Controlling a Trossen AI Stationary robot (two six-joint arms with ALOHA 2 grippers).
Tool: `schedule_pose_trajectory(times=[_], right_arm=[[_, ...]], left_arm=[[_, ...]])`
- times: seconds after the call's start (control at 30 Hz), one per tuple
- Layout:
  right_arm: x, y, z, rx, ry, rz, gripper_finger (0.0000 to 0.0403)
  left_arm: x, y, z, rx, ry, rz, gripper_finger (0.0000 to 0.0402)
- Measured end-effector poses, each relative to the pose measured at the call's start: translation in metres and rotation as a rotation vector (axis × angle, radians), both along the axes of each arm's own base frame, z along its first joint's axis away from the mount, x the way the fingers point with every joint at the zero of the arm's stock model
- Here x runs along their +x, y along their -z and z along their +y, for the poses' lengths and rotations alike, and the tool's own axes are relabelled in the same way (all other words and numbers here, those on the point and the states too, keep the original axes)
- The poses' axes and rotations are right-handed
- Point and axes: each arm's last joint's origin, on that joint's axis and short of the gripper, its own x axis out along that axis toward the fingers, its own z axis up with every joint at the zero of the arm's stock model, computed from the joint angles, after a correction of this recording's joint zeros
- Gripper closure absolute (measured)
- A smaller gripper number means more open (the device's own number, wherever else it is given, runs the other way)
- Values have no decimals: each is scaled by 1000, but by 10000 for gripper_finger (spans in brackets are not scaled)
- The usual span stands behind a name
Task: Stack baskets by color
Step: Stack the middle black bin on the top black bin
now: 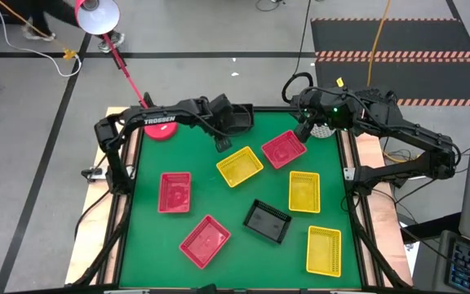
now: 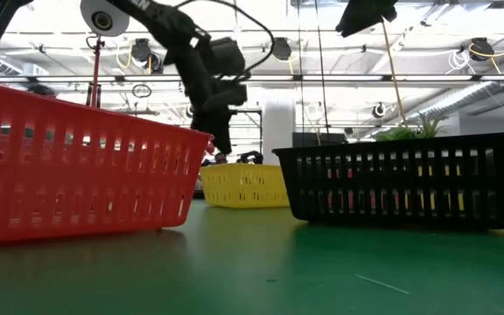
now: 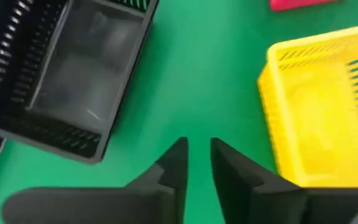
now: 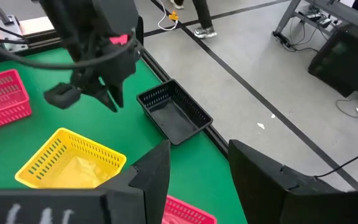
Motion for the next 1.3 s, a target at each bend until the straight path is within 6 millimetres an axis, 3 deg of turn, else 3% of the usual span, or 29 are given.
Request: schedule_pose_trajectory(times=[0.33,0.6,1.3], right_arm=[[0,0,1,15,-21,-5,245],[0,0,1,31,-8,-18,245],[0,0,1,31,-8,-18,245]], left_arm=[[-13,45,9,61,-23,-62,398],[-12,45,12,116,-44,-84,382],[-12,45,14,178,-89,-60,396]])
